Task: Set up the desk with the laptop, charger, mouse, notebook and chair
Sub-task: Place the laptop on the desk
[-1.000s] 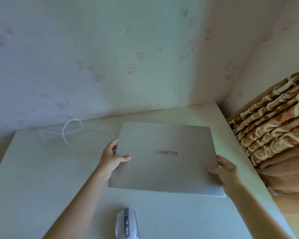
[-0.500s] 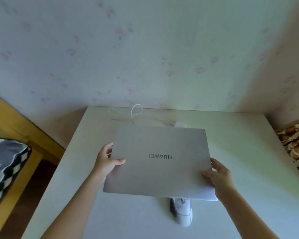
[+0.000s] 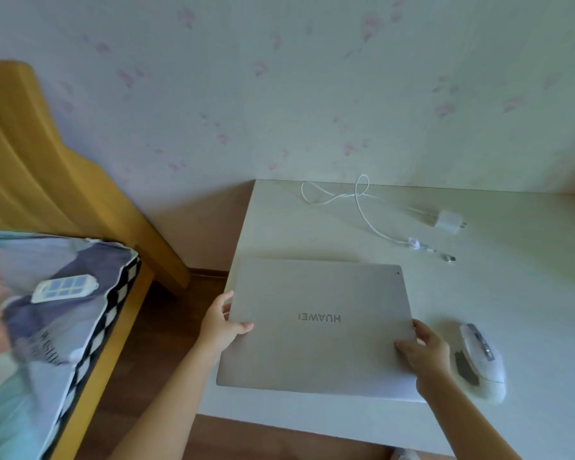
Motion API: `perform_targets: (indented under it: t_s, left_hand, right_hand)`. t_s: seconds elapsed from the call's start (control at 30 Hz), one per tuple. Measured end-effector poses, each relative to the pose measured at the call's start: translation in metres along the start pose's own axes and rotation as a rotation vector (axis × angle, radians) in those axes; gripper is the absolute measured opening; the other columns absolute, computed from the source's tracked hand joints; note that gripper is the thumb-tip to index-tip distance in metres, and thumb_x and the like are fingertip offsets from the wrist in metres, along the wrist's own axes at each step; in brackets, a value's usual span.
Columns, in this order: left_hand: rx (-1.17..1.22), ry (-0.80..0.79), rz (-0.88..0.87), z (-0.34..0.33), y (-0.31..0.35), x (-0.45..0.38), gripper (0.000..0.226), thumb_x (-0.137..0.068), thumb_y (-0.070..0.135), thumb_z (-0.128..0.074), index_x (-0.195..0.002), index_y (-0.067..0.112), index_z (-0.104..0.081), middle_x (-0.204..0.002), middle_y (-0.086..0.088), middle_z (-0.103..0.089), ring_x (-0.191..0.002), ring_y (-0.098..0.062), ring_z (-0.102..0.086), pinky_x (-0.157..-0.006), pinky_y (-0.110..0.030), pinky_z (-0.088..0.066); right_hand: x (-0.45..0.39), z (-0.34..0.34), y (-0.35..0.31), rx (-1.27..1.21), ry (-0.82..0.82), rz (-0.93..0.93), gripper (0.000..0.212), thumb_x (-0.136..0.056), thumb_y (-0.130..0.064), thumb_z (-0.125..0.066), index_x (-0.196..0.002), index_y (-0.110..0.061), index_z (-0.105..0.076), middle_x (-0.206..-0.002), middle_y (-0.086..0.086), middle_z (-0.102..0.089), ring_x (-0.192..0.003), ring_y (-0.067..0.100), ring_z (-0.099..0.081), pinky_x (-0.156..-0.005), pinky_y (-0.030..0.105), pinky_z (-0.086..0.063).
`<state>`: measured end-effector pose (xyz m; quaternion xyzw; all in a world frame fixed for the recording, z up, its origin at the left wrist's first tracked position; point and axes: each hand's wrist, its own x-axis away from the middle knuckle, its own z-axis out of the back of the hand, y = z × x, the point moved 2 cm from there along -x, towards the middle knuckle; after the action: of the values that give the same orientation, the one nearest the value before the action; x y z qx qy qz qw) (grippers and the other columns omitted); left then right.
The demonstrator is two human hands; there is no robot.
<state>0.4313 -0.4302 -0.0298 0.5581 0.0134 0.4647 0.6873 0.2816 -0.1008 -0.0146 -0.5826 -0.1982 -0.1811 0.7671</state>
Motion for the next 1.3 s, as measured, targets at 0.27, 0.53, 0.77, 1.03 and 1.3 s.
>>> perform_targets:
  t_s: [0.27,0.53,0.77,1.03,1.3]
  left_hand:
    - [-0.001,-0.047,0.001,0.013,-0.034,-0.004,0.081,-0.069,-0.003,-0.082,-0.138,0.019,-0.046,-0.131,-0.004,-0.055,-0.116,-0.024,-0.054,-0.093,-0.038,-0.049]
    - [-0.168,0.003,-0.06,0.014,-0.037,-0.008,0.081,-0.064,0.009,-0.088,-0.135,0.016,-0.051,-0.128,-0.006,-0.055,-0.114,-0.024,-0.055,-0.094,-0.038,-0.049]
    - [-0.28,0.002,-0.037,0.018,-0.032,-0.011,0.086,-0.059,0.018,-0.091,-0.136,0.017,-0.051,-0.131,-0.007,-0.052,-0.123,-0.026,-0.046,-0.102,-0.042,-0.043]
    - [-0.497,0.167,-0.218,-0.014,-0.013,0.007,0.1,-0.063,0.057,-0.081,-0.144,0.02,-0.035,-0.145,-0.005,-0.039,-0.133,-0.028,-0.033,-0.107,-0.046,-0.032]
    - [-0.71,-0.11,-0.736,-0.133,0.074,-0.009,0.074,-0.087,0.057,-0.049,-0.148,0.019,-0.03,-0.151,-0.001,-0.033,-0.14,-0.021,-0.027,-0.112,-0.032,-0.021]
  right_hand:
    - [0.019,-0.018,0.026,0.075,0.035,0.011,0.037,-0.078,0.016,-0.053,-0.103,-0.009,-0.06,-0.092,0.01,-0.059,-0.075,0.028,-0.054,-0.066,0.03,-0.044]
    - [0.008,-0.017,0.044,0.277,0.085,0.027,0.036,-0.072,-0.004,-0.069,-0.107,-0.014,-0.066,-0.093,0.009,-0.065,-0.094,0.037,-0.056,-0.073,0.04,-0.051]
    - [0.012,-0.018,0.039,0.254,0.057,0.023,0.034,-0.072,0.002,-0.067,-0.104,-0.011,-0.066,-0.097,0.007,-0.065,-0.076,0.027,-0.06,-0.076,0.043,-0.053]
    - [0.01,-0.023,0.027,0.681,0.038,0.305,0.059,-0.077,-0.012,-0.07,-0.132,-0.012,-0.05,-0.139,0.01,-0.038,-0.111,0.028,-0.051,-0.094,0.042,-0.046]
    - [-0.034,-0.033,-0.018,0.913,0.046,0.602,0.061,-0.078,-0.019,-0.066,-0.135,-0.02,-0.045,-0.138,0.003,-0.046,-0.123,0.027,-0.047,-0.096,0.042,-0.041]
